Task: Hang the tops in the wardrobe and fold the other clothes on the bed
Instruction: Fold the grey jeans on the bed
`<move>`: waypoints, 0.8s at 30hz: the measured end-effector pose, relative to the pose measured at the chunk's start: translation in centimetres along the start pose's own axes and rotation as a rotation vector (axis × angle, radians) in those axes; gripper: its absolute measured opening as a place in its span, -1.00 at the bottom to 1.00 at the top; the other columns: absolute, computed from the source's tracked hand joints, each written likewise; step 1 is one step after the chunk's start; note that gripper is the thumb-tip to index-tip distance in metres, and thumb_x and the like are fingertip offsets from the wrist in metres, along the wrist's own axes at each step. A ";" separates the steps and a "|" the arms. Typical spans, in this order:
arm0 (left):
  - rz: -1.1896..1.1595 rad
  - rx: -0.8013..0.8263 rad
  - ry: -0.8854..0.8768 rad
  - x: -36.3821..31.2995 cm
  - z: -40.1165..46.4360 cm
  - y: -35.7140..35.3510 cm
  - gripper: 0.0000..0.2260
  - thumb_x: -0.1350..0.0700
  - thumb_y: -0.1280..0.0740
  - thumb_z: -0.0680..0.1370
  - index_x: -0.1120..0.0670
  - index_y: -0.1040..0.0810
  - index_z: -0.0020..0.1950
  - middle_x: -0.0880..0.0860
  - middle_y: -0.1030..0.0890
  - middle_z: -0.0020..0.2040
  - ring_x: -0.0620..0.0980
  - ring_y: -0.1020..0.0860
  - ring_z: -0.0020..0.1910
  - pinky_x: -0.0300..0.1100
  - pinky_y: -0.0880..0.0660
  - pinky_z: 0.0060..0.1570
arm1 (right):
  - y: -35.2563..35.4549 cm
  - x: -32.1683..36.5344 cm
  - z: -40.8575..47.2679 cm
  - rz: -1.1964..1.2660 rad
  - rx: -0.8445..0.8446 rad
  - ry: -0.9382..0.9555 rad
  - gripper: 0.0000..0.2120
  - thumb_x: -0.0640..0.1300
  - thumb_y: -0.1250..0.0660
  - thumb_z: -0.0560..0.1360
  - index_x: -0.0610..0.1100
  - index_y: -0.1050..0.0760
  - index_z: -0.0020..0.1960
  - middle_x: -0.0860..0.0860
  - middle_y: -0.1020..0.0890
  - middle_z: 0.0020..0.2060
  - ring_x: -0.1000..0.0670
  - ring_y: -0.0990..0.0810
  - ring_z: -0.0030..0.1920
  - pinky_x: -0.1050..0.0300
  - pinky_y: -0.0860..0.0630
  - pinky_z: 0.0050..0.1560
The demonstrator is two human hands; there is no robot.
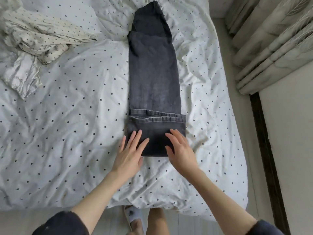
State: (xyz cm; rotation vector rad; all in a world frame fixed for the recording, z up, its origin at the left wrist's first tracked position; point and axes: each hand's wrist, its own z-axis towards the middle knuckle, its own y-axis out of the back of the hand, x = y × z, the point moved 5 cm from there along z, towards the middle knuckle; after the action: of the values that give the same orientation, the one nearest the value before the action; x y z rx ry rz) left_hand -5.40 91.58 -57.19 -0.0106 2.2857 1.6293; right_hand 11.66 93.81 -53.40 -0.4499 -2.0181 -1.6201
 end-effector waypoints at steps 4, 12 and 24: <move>0.193 -0.027 -0.036 -0.9 0.8 -1.1 -0.22 0.13 -0.57 0.26 0.10 -0.35 0.44 0.22 -0.30 0.45 0.22 -0.30 0.41 0.21 -0.23 0.35 | -2.9 -2.1 -0.4 -0.475 0.158 0.236 -0.30 -0.11 -0.57 0.25 -0.21 -0.45 0.34 -0.19 -0.43 0.34 -0.19 -0.40 0.36 -0.15 -0.38 0.32; 0.301 -0.025 -0.020 -1.1 2.3 -1.5 -0.36 0.38 -0.49 0.26 0.21 -0.48 0.33 0.27 -0.47 0.31 0.20 -0.46 0.30 0.11 -0.43 0.25 | -3.7 -3.1 0.8 -0.623 0.167 0.287 -0.39 -0.26 -0.54 0.20 -0.18 -0.55 0.24 -0.13 -0.56 0.23 -0.09 -0.55 0.23 -0.03 -0.50 0.21; 0.189 0.493 -0.082 -3.3 0.2 7.4 -0.42 0.40 -0.04 0.52 0.09 -0.09 0.54 0.18 -0.17 0.51 0.16 -0.22 0.45 -0.02 -0.24 0.39 | 3.5 1.5 -0.7 -0.455 0.575 0.182 -0.52 -0.11 -0.06 0.60 0.07 -0.14 0.50 0.07 -0.18 0.50 -0.01 -0.23 0.47 0.09 -0.30 0.34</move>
State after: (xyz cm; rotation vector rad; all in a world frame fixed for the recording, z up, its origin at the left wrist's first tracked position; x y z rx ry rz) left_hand -3.71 93.71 -49.60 0.3906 2.6207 1.0741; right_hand 12.51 93.82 -49.66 0.3764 -2.4163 -1.1557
